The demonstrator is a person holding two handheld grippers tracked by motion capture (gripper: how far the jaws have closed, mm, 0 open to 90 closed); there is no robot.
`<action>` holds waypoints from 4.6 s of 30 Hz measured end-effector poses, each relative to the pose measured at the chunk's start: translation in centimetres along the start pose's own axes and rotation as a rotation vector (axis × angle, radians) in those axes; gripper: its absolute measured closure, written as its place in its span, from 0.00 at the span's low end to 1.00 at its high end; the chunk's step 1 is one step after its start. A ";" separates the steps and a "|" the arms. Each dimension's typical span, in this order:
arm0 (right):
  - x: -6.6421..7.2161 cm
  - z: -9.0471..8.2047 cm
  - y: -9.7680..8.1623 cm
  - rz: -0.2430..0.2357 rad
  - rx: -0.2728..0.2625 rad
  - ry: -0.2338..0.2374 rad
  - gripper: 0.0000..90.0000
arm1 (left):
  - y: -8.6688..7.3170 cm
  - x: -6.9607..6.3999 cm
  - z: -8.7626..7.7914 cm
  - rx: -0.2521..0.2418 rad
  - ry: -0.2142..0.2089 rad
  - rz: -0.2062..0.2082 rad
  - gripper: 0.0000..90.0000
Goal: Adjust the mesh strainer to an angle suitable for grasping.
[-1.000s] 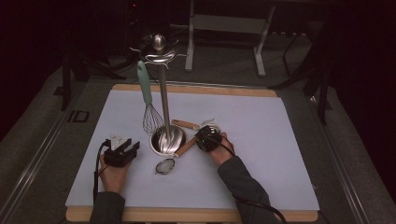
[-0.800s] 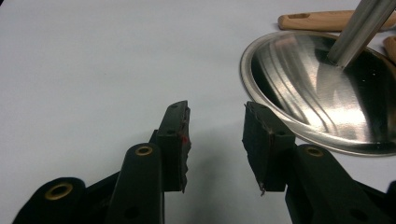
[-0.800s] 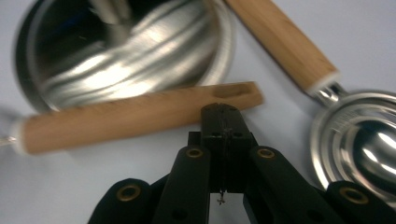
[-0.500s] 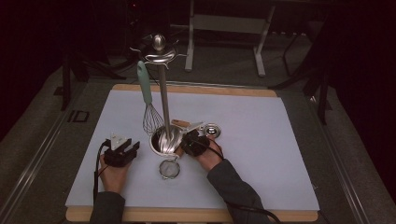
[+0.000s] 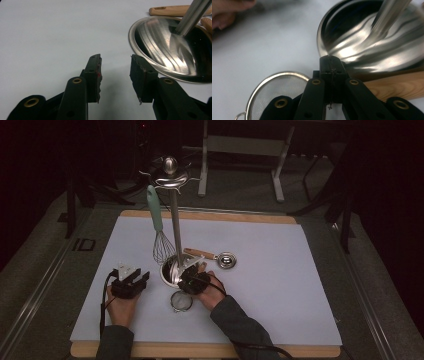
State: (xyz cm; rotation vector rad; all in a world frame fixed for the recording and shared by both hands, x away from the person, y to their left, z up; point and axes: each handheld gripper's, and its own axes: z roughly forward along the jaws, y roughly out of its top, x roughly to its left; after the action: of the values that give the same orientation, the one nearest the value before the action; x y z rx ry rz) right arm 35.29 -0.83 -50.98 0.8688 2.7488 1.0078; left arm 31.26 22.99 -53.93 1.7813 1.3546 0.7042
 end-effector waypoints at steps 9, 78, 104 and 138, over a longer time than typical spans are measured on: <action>-1.0 -1.4 -1.6 0.007 0.028 0.025 1.00 | 0.0 0.0 0.0 0.002 0.004 0.002 0.68; -5.2 -4.3 -3.9 0.285 -0.016 -0.056 0.48 | 0.1 -0.2 0.1 0.015 0.014 0.012 0.66; -5.4 -3.2 -3.2 0.511 -0.045 0.064 0.35 | 0.1 -0.2 0.1 0.013 0.018 0.014 0.66; -7.5 -0.4 -0.8 0.617 -0.009 0.171 0.66 | 0.1 -0.2 0.1 0.015 0.015 0.011 0.66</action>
State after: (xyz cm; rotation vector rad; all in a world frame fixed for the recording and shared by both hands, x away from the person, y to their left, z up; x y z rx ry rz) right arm 41.04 -5.63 -51.96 1.7689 2.6455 1.2172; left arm 31.35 22.79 -53.95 1.7997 1.3640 0.7163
